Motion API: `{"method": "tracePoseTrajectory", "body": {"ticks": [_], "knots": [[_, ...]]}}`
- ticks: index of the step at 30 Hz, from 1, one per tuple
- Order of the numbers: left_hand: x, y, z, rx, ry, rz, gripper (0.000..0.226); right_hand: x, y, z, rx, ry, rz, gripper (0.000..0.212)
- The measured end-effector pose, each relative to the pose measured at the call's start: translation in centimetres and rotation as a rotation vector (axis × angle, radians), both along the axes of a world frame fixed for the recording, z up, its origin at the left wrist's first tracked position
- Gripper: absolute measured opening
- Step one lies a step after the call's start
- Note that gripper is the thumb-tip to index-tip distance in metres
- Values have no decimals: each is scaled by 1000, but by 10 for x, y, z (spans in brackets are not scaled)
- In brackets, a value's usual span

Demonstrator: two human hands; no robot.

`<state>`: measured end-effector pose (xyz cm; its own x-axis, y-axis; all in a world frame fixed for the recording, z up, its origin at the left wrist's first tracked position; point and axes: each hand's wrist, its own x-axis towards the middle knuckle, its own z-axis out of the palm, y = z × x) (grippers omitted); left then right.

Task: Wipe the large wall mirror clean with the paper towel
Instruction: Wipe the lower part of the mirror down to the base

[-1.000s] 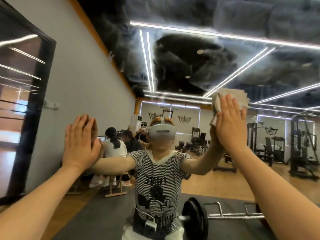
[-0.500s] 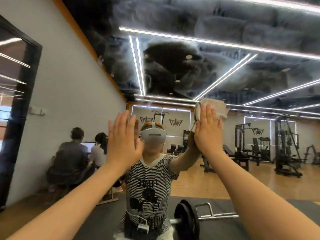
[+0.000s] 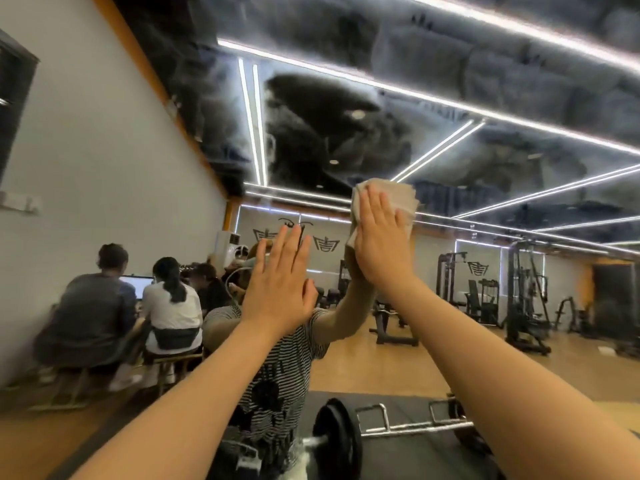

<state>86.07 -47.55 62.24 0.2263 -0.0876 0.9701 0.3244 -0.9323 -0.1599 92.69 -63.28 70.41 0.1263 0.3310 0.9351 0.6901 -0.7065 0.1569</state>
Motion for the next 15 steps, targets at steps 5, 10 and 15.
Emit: {"method": "tracePoseTrajectory", "body": {"ticks": [5, 10, 15], "knots": [[1, 2, 2, 5, -26, -35, 71, 5, 11, 3, -60, -88, 64, 67], [0, 1, 2, 12, -34, -27, 68, 30, -20, 7, -21, -82, 110, 71], [0, 0, 1, 16, -34, 1, 68, 62, -62, -6, 217, 56, 162, 68]]}}
